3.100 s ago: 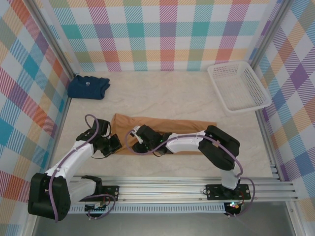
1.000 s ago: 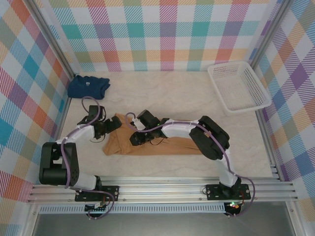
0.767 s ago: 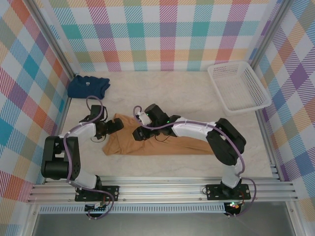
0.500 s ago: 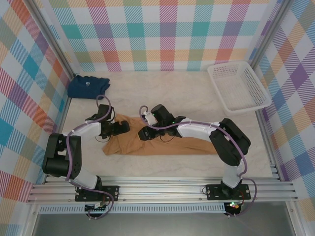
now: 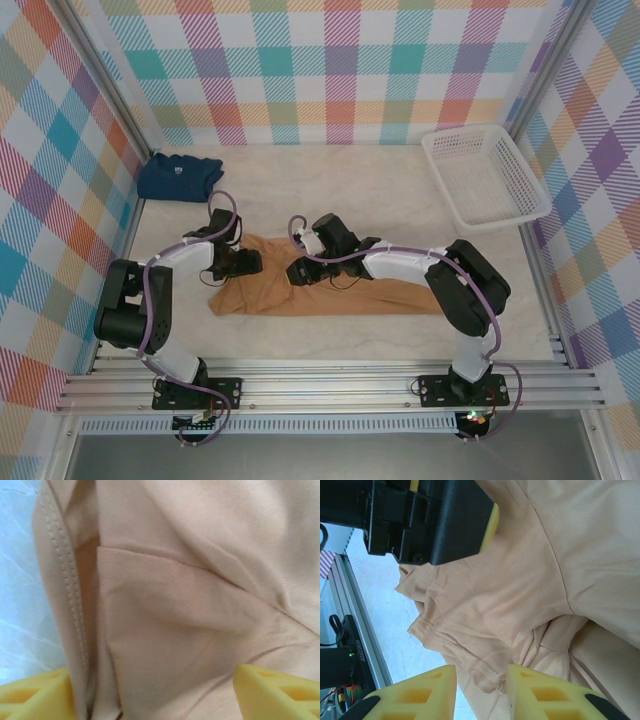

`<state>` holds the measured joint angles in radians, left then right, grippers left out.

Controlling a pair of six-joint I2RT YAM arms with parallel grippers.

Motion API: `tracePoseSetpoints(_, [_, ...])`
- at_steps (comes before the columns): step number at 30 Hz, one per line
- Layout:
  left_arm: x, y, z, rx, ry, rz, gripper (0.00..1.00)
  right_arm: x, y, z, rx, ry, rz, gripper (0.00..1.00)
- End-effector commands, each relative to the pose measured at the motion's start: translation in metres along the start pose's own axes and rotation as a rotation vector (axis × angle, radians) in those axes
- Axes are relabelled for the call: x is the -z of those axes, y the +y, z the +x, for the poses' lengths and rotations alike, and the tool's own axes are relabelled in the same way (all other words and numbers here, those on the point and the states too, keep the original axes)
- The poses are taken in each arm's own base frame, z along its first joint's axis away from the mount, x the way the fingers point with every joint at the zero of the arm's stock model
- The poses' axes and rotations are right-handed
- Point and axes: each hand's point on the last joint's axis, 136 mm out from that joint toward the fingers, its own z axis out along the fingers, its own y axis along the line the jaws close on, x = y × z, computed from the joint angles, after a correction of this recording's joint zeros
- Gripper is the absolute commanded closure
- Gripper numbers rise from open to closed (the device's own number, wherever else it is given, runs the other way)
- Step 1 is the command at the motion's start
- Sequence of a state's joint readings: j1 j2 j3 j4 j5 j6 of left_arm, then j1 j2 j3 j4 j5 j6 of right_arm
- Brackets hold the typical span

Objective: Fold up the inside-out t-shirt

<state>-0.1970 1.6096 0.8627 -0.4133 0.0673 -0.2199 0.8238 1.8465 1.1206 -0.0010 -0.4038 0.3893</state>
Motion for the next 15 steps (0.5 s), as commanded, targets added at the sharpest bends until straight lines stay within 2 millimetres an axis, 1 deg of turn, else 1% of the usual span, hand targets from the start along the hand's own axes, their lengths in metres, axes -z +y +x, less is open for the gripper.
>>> tracePoseSetpoints(1, [-0.012,-0.045,0.017,-0.039,0.079,0.186,0.37,0.011,0.003,-0.007,-0.002,-0.030,0.001,0.69])
tracePoseSetpoints(6, [-0.007,-0.057,0.010,-0.057,0.053,0.230,0.55,0.012,-0.003,-0.006,-0.009,-0.028,0.013,0.69])
tracePoseSetpoints(10, [-0.009,-0.062,0.009,-0.063,0.067,0.251,0.71,0.011,-0.007,-0.006,-0.016,-0.025,0.022,0.69])
tracePoseSetpoints(11, [-0.010,-0.062,0.009,-0.063,0.069,0.248,0.76,0.010,-0.008,-0.006,-0.017,-0.024,0.025,0.69])
tracePoseSetpoints(13, [-0.008,-0.060,0.007,-0.062,0.067,0.230,0.94,0.011,-0.010,-0.005,-0.022,-0.022,0.033,0.69])
tracePoseSetpoints(14, [-0.005,-0.057,0.004,-0.062,0.056,0.210,1.00,0.011,-0.012,-0.004,-0.024,-0.019,0.038,0.69])
tracePoseSetpoints(15, [-0.001,-0.054,0.001,-0.059,0.043,0.185,1.00,0.013,-0.013,-0.004,-0.024,-0.017,0.042,0.69])
